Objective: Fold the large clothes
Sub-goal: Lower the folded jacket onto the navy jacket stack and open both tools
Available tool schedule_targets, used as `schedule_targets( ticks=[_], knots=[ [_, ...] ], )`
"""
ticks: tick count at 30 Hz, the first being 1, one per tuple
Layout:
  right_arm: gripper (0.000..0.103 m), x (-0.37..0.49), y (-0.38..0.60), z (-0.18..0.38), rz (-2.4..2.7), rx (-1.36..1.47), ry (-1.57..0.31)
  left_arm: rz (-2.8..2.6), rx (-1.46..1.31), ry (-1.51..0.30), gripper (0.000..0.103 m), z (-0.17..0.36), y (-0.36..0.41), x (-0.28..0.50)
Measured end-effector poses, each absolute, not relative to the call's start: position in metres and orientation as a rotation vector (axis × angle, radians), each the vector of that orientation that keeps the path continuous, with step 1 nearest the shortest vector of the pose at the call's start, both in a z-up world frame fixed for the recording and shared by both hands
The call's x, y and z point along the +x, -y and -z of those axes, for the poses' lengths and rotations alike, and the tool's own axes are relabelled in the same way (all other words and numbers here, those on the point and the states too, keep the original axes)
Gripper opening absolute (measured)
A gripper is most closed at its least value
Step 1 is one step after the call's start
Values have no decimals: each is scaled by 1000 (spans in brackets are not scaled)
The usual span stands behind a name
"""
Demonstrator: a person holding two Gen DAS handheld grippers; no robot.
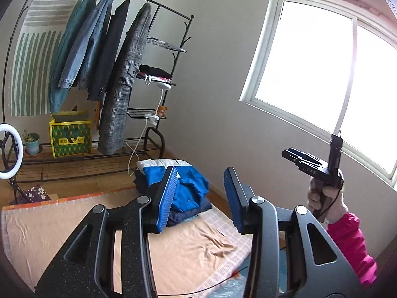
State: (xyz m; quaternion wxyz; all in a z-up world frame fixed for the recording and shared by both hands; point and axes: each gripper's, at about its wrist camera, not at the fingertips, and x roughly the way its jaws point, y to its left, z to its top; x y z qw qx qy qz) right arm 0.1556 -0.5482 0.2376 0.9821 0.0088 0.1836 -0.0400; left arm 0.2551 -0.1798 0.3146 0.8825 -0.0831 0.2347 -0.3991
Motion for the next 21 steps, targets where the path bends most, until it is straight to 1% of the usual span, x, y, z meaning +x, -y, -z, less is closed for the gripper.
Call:
schedule_targets(
  ticks=[7,13,14,15,16,17,20,21],
  knots=[
    [50,110,525,-250,90,27,-371,825,-104,-479,40,-327,159,189],
    [50,88,493,-226,116,36,-419,817,-94,-505,41,-288,152,161],
    [50,87,486,-219,128,33,-432,815,-85,-511,42,-278,153,158],
    [54,84,481,-213,138,28,-439,812,-76,-510,50,-270,154,155],
    [56,83,473,-205,143,25,-442,803,-66,-506,55,-260,155,154],
    [62,81,468,-200,141,30,-444,798,-57,-502,61,-252,157,152],
    [63,78,453,-181,132,50,-435,785,-23,-485,62,-229,164,152],
    [65,79,450,-176,144,54,-431,779,-12,-481,66,-221,166,152]
  ],
)
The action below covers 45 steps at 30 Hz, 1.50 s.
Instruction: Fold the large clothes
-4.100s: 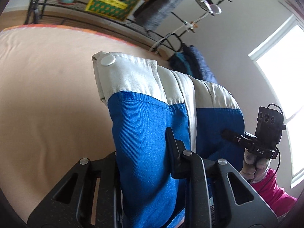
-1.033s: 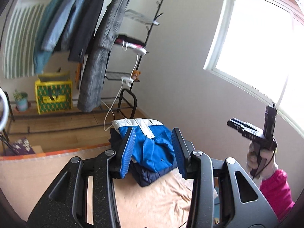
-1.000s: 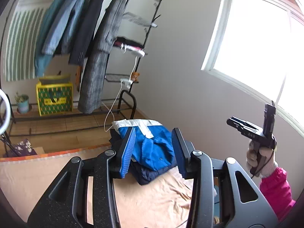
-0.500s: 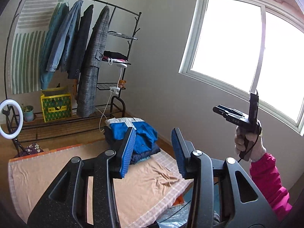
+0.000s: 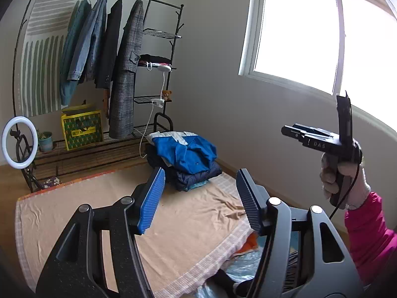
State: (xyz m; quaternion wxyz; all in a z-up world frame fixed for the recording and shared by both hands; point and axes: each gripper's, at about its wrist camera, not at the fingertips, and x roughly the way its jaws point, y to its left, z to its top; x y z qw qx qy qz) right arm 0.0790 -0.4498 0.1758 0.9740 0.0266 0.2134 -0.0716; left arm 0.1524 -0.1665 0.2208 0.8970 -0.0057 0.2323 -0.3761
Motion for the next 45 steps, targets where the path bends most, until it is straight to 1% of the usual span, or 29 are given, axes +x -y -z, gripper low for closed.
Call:
schedule_targets(
  ticks=[1,2,6,7,9,13,14,17,21,32,45],
  knots=[
    [71,79,447,-171,154,56,-427,772,-7,-477,68,-214,169,153],
    [74,83,445,-164,171,64,-421,765,-5,-473,73,-204,171,154],
    [82,89,439,-141,258,84,-406,741,19,-472,75,-177,184,161],
    [82,93,440,-134,280,87,-406,731,33,-469,76,-171,188,163],
    [83,101,439,-121,308,80,-416,713,62,-469,83,-157,196,169],
    [83,113,435,-100,353,47,-414,674,87,-478,86,-133,210,181],
    [83,116,434,-95,363,36,-412,664,87,-482,89,-127,212,184],
    [83,123,433,-84,376,39,-406,621,70,-475,103,-112,217,192],
    [83,131,437,-69,365,83,-405,596,56,-463,103,-100,219,200],
    [83,152,435,-40,355,71,-418,573,96,-491,103,-78,226,215],
    [83,162,437,-29,341,80,-441,562,106,-519,103,-65,227,222]
  ],
)
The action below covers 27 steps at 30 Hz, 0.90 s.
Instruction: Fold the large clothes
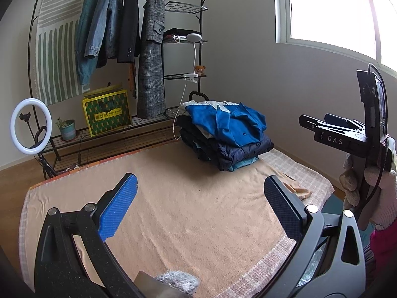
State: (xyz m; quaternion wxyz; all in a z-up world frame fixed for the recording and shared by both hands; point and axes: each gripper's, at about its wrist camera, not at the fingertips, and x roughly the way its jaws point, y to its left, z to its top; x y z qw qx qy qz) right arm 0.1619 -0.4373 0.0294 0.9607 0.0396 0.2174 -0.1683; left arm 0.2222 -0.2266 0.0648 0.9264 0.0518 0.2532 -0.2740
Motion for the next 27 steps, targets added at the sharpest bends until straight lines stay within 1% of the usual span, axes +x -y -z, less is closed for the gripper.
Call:
schedule_targets(
  ticks=[27],
  knots=[
    [83,163,436,-28,338,77,-445,581,112,-508,103,-74,232,215]
  ],
)
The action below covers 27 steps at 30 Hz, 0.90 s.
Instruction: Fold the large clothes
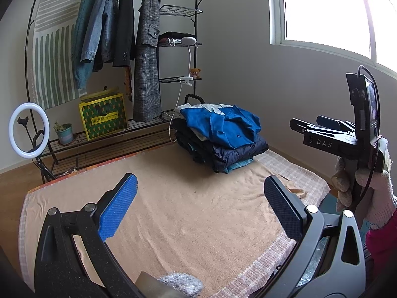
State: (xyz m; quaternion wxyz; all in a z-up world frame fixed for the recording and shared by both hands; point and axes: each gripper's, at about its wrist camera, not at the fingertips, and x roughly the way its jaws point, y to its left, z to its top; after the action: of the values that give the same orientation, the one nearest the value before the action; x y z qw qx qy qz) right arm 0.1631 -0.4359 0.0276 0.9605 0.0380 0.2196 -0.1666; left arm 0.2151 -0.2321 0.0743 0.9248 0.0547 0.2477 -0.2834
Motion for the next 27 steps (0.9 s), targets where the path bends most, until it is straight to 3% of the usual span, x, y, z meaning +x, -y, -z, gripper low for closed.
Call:
schedule_targets(
  ticks=[27],
  knots=[
    [83,162,434,-29,335,79,-443,577,113,-499,103,-76,235,213]
  ],
)
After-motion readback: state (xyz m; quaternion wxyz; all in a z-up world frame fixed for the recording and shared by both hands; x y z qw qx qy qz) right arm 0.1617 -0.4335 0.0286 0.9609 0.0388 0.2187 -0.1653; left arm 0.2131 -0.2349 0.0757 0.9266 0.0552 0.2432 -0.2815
